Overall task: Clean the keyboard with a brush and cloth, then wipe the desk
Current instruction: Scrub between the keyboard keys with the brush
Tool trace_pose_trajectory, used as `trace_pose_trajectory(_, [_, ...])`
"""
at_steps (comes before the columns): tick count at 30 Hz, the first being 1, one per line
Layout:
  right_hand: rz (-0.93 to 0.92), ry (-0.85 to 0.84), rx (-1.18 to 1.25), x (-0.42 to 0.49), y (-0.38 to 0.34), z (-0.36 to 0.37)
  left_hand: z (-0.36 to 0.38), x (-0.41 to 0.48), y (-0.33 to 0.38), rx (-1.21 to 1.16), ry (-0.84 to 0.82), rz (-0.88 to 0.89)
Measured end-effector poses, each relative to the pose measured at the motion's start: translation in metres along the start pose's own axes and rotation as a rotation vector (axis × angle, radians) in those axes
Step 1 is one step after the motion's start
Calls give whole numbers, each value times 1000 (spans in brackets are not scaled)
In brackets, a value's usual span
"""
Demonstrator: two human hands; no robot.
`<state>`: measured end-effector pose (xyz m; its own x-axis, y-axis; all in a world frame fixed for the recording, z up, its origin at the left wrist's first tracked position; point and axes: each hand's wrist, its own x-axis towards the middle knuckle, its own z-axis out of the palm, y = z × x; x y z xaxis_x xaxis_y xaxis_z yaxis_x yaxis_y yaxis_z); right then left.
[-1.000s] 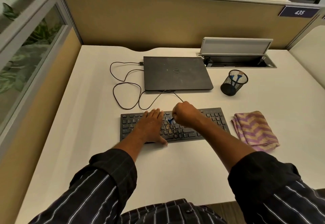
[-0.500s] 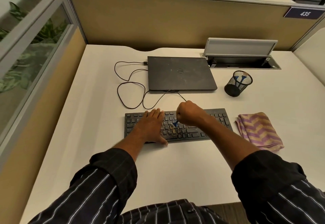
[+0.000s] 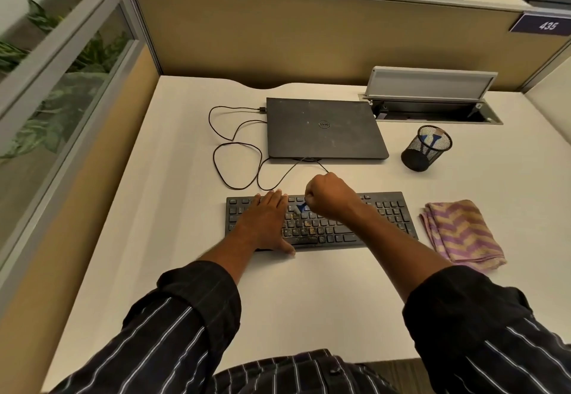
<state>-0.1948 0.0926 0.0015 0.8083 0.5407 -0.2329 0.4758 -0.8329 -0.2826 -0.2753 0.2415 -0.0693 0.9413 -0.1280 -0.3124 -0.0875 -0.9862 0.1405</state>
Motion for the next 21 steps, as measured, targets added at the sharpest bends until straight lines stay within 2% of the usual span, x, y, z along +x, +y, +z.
trace_pose_trajectory(7, [9, -64, -38, -3, -2, 3, 0, -1, 0, 8, -1, 2])
trace_pose_trajectory(12, [-7, 13, 54, 1, -8, -1, 0, -1, -1, 5, 0, 0])
trace_pose_trajectory(17, [-5, -73, -1, -5, -13, 7, -1, -3, -1, -2, 3, 3])
trace_pose_trajectory(21, [-6, -32, 24, -1, -14, 1, -1, -4, -3, -14, 7, 7])
